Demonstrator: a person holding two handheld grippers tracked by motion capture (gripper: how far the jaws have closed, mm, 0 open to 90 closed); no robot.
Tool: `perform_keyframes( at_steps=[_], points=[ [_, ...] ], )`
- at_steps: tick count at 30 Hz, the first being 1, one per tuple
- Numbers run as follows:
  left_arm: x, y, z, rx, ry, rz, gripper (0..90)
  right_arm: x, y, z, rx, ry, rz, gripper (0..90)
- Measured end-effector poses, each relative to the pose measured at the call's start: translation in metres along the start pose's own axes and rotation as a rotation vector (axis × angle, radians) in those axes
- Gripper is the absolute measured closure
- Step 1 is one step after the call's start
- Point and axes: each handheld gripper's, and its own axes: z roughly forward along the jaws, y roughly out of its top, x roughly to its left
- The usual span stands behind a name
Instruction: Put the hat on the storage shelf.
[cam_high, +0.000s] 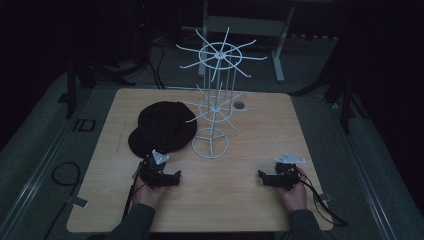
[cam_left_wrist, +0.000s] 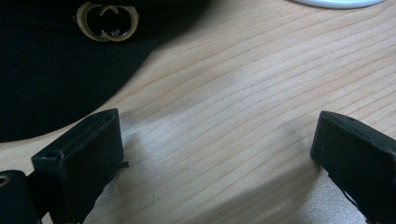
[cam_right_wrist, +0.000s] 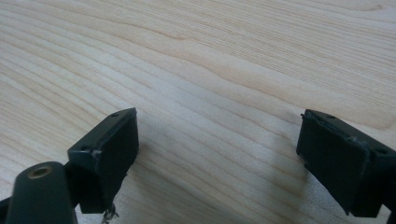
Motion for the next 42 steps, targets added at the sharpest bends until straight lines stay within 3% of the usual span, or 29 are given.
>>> perform_keyframes(
  at_steps=[4,9,15,18,24,31,33,42],
  points=[
    [0.0,-0.001,-0.002,-0.012,0.011,-0.013,6.9,0.0,0.0,0.0,0.0,0.0,0.0,12.5],
    [0.001,-0.004,-0.008,-0.038,0.01,-0.011,26.6,0.0,0.0,0.0,0.0,0.0,0.0,12.6],
    [0.001,0.003,-0.015,0.029,-0.026,0.036,56.1,0.0,0.0,0.0,0.0,0.0,0.0,12.6],
    [0.002,0.006,-0.02,0.061,-0.05,0.066,61.5,0.0,0.0,0.0,-0.001,0.0,0.0,12.6],
    [0.007,0.017,-0.033,0.078,-0.121,0.115,62.6,0.0,0.0,0.0,0.0,0.0,0.0,12.6],
    [0.018,0.035,-0.047,0.089,-0.12,0.172,59.4,0.0,0.0,0.0,0.0,0.0,-0.001,12.6],
    [0.023,0.041,-0.05,0.087,-0.095,0.169,55.7,0.0,0.0,0.0,0.0,0.0,-0.003,12.6],
    [0.043,0.078,-0.056,0.058,-0.071,0.135,40.4,0.0,0.0,0.0,0.001,0.0,0.002,12.6]
  ],
)
